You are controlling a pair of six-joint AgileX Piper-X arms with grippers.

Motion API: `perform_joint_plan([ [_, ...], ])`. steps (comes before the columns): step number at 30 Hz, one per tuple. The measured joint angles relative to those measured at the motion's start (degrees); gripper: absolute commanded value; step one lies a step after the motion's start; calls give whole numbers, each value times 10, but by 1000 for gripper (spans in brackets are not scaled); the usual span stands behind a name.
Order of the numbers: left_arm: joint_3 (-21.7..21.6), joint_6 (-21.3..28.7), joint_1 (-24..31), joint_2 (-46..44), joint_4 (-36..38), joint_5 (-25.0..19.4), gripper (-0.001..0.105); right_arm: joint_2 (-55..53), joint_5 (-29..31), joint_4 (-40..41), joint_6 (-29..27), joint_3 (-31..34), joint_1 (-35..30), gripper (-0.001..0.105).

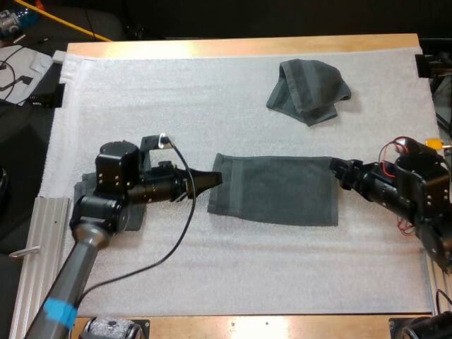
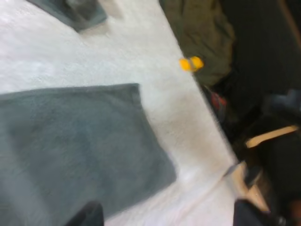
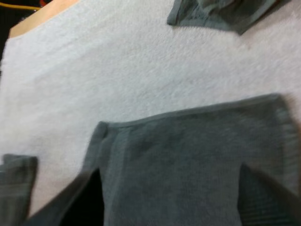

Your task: Pick towel from pile, fold and stack

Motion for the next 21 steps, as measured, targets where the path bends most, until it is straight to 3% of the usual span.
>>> perform_joint_plan([
  [2, 0, 44, 0, -47, 64, -42, 57, -16, 11, 74, -34, -29, 0, 59],
  [10, -2, 109, 0, -122, 167, -94, 57, -26, 13, 164, -47, -60, 0, 59],
  [15, -3, 151, 0, -206, 322, -144, 57, -48, 17, 256, -68, -88, 0, 59],
  [21, -3, 166, 0, -230, 368, -160, 57, -42, 32, 274, -84, -86, 0, 59],
])
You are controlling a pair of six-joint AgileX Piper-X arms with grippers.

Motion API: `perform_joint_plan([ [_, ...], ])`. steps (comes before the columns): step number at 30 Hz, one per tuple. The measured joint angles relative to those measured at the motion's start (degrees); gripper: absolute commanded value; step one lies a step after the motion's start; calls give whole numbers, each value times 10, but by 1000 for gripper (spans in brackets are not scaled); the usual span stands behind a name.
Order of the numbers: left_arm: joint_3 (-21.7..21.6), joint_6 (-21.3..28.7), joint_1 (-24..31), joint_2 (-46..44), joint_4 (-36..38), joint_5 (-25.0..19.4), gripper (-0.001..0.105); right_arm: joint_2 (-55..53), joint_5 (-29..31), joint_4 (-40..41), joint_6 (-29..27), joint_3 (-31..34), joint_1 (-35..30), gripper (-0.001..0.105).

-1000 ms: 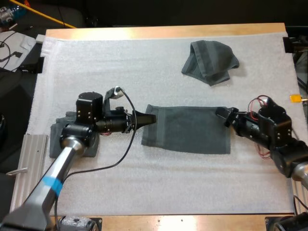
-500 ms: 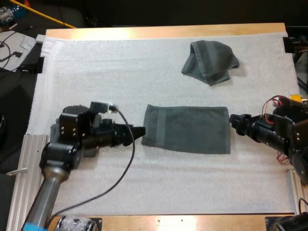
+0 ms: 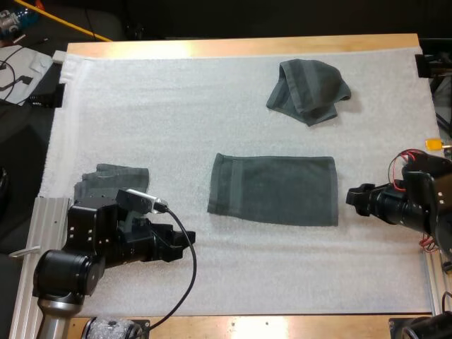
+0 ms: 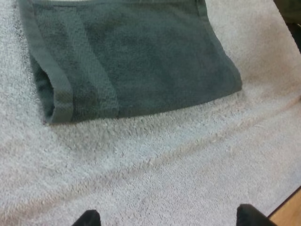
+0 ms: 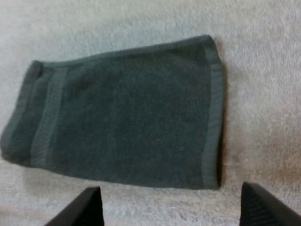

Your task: Pick towel from pile, fold and stack

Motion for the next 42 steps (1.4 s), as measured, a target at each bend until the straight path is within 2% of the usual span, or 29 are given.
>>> perform_joint_plan([
  [4, 0, 4, -3, -1, -1, -3, 57, 20, 4, -4, -4, 6, 0, 59],
  [9, 0, -2, -37, 1, -19, -2, 57, 34, 11, -22, -8, 3, 0, 59],
  [19, 0, -9, -65, 5, -32, -7, 57, 157, 23, -81, -40, 9, -6, 59],
  [24, 0, -9, -58, 5, -32, -10, 57, 218, -18, -112, -54, 8, -41, 59],
  [26, 0, -9, -54, 7, -32, -10, 57, 254, -56, -135, -64, 12, -66, 59],
  [29, 0, -9, -54, 7, -31, -15, 57, 258, -64, -130, -64, 12, -78, 59],
  [34, 0, -9, -54, 7, -27, -19, 57, 299, -123, -140, -71, 10, -121, 59],
  [42, 0, -9, -54, 7, -23, -29, 57, 374, -192, -170, -80, 10, -132, 59],
])
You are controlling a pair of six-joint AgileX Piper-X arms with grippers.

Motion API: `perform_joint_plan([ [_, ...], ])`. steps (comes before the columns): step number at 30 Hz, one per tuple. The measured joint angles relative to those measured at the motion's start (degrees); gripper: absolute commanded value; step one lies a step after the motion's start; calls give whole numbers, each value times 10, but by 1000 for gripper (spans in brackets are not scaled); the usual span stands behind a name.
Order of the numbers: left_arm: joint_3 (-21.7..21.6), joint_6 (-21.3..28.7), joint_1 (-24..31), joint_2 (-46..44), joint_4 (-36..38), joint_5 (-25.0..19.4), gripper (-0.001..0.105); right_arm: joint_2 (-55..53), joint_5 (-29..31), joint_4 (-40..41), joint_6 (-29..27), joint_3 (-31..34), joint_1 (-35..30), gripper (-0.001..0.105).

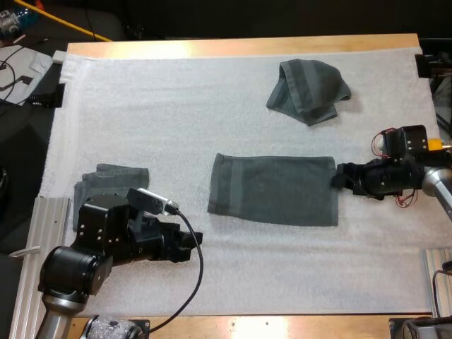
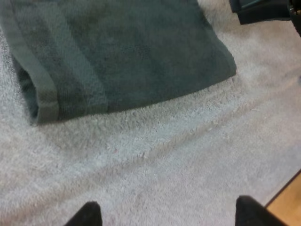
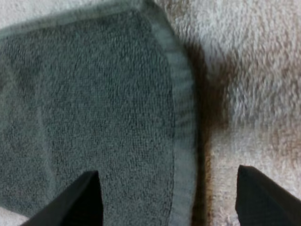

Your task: Pick towel from pile, fold and stack

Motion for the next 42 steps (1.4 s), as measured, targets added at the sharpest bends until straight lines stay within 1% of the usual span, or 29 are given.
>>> perform_joint_plan([
  [7, 0, 0, 0, 0, 1, -8, 57, 36, -23, -29, 3, 2, 4, 59],
  [9, 0, 0, -1, 0, 1, -8, 57, 49, -29, -45, 17, 4, 11, 58],
  [15, 0, 1, 0, 0, 9, -8, 57, 67, -41, -51, 19, 4, 7, 58],
  [21, 0, 2, 0, 0, 9, -8, 57, 98, -59, -74, 51, 4, 21, 58],
  [25, 0, 2, 0, 0, 9, -8, 57, 104, -63, -102, 86, 1, 52, 58],
  [27, 0, 2, 0, 0, 9, -8, 57, 107, -63, -111, 97, 1, 65, 56],
  [29, 0, 2, 0, 0, 9, -8, 57, 108, -57, -118, 107, 0, 80, 49],
  [31, 0, 2, 0, 0, 9, -8, 57, 108, -45, -119, 110, 0, 86, 36],
  [32, 0, 2, 0, 0, 9, -8, 57, 108, -40, -119, 111, 0, 88, 34],
  [33, 0, 2, 0, 0, 9, -8, 57, 108, -21, -116, 113, 0, 91, 23],
  [36, 0, 2, 0, 0, 9, -8, 57, 108, -10, -111, 113, 1, 91, 5],
  [37, 0, 2, 0, 0, 9, -8, 57, 108, -3, -108, 113, 2, 91, 2],
  [38, 0, 2, 0, 0, 9, -8, 57, 107, 5, -104, 111, 2, 91, 1],
  [41, 0, 2, 0, 0, 9, -7, 57, 94, 44, -83, 97, 2, 91, 1],
  [42, 0, 2, 0, 0, 9, -7, 57, 84, 64, -71, 85, 3, 92, 1],
])
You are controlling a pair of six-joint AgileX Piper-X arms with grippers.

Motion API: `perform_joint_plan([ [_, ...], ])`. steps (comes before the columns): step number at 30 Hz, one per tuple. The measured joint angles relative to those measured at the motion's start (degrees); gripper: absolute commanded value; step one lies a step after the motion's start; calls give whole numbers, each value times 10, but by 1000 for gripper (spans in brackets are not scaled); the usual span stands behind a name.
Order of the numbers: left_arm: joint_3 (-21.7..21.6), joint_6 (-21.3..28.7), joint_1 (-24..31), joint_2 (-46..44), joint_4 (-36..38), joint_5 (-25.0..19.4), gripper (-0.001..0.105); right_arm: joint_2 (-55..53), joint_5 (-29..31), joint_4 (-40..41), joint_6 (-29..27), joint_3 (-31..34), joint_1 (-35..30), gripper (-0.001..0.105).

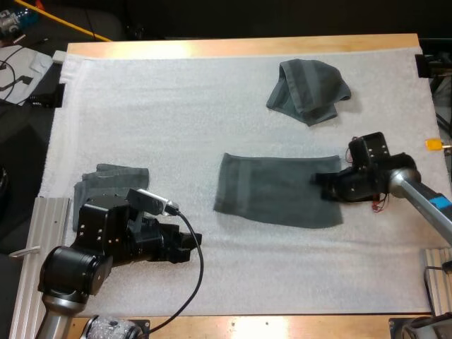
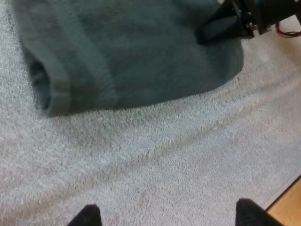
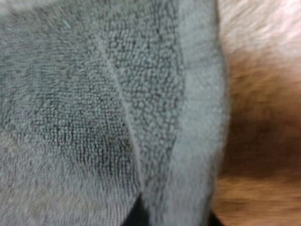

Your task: Pick towel from pile, fold and stack

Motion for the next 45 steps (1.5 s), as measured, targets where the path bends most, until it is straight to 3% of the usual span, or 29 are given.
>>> perform_joint_plan([
  [12, 0, 14, 0, 0, 0, 0, 57, -113, 238, 184, -196, -48, 0, 0],
  [17, 0, 15, 0, 0, 0, 0, 57, -127, 331, 229, -224, -70, 1, 0],
  [23, 0, 15, 0, 0, 0, 0, 57, -127, 286, 218, -184, -69, 21, 0],
  [34, 0, 15, 0, 0, 2, 1, 57, -64, 141, 103, 10, -69, 142, 0],
  [40, 0, 15, 0, 0, 3, 5, 57, -26, 102, 45, 77, -69, 168, 0],
  [45, 0, 15, 0, 0, 4, 5, 57, -13, 87, 25, 100, -69, 172, 3],
])
